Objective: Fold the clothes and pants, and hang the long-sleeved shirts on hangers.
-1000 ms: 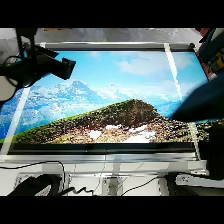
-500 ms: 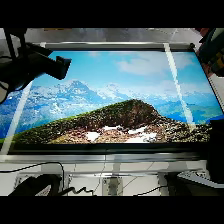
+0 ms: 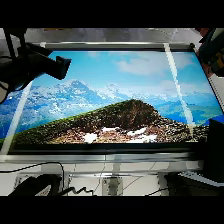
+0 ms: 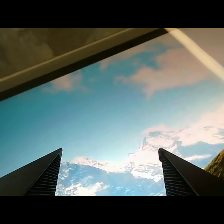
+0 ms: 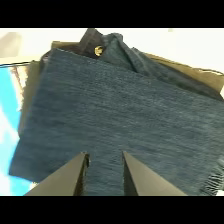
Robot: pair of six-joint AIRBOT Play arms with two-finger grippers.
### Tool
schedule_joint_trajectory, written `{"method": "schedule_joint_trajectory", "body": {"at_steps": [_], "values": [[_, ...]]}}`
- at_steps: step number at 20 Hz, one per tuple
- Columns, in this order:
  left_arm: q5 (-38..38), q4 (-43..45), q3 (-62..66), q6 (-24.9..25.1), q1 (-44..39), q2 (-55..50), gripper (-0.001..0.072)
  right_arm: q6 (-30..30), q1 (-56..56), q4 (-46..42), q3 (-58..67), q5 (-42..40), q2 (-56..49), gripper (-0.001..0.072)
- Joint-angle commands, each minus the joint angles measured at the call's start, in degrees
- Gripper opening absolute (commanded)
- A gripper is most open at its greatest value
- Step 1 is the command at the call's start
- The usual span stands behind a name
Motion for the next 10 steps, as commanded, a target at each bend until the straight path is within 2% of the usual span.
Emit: {"method": "schedule_joint_trajectory", "body": {"at_steps": [1, 3, 7, 10], "values": [[0.0, 0.0, 0.0, 0.0, 0.0, 0.0, 0.0689, 0.6, -0.3, 9.3, -1.3, -2.8, -0.2, 0.0255], [0.0, 0.0, 0.0, 0.0, 0.0, 0.0, 0.0689, -0.3, 1.2, 13.6, -2.5, -4.8, -0.2, 0.0239], [0.0, 0.0, 0.0, 0.0, 0.0, 0.0, 0.0689, -4.9, 12.6, 19.4, -2.8, -8.3, -0.2, 0.0067], [0.0, 0.0, 0.0, 0.0, 0.0, 0.0, 0.0689, -11.8, 27.5, 19.7, -2.8, -8.6, -0.2, 0.0043]]}}
